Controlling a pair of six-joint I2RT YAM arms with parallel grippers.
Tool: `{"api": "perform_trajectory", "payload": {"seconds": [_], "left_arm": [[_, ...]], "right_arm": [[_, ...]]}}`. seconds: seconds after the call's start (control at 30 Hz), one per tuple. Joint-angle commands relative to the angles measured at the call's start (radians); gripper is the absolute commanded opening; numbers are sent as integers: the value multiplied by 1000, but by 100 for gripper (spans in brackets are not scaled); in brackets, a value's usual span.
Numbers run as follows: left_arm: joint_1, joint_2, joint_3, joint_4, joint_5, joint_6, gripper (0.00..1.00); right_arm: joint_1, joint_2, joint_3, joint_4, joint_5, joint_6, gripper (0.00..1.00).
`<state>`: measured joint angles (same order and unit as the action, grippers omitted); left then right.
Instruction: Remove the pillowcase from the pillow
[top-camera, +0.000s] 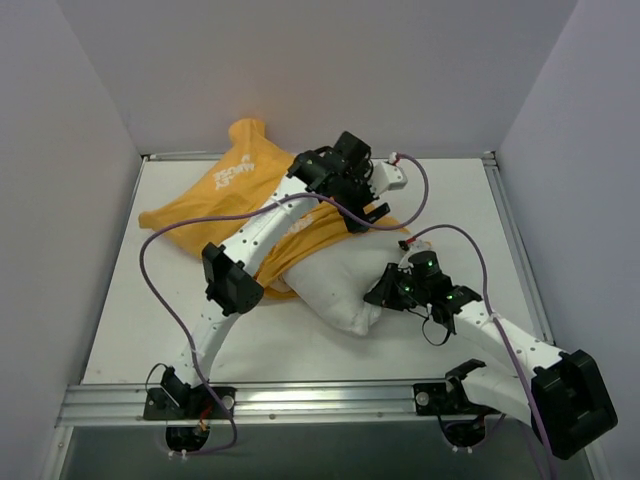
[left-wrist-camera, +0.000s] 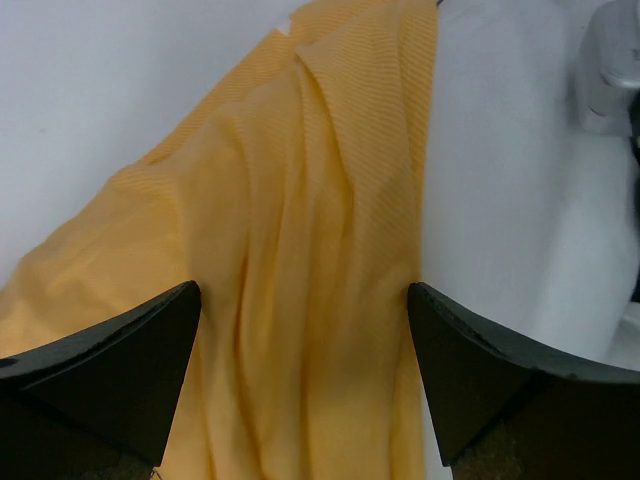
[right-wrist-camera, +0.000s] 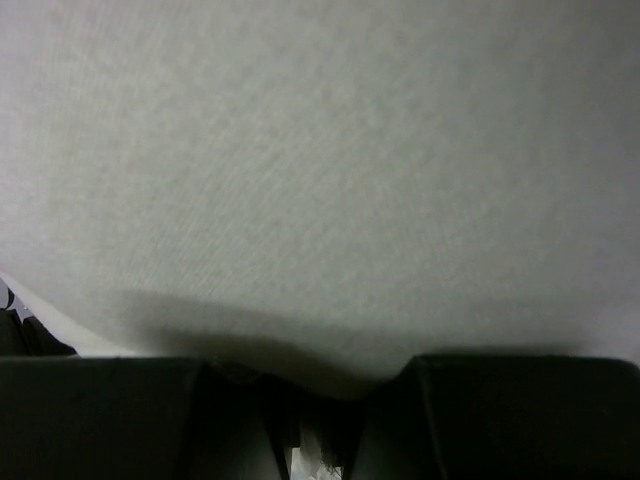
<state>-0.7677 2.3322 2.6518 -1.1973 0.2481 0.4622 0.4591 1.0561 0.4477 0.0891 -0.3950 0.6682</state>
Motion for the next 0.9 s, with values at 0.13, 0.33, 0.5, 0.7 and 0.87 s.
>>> {"api": "perform_trajectory", "payload": {"seconds": [0.13, 0.33, 0.5, 0.7, 0.87], "left_arm": [[-36, 12, -21, 248, -101, -161, 95], [-59, 21, -62, 252, -44, -151, 92], [-79, 38, -104, 255, -142, -119, 54], [-68, 76, -69, 343, -395, -135, 2], [11, 141, -8, 468, -697, -116, 2]], "right_arm": [[16, -41, -99, -51, -51, 13, 0], [16, -96, -118, -86, -35, 18, 0], [16, -96, -113, -86, -30, 16, 0], [16, -139, -104, -138, -19, 24, 0], [16, -214, -37, -248, -7, 13, 0]]}}
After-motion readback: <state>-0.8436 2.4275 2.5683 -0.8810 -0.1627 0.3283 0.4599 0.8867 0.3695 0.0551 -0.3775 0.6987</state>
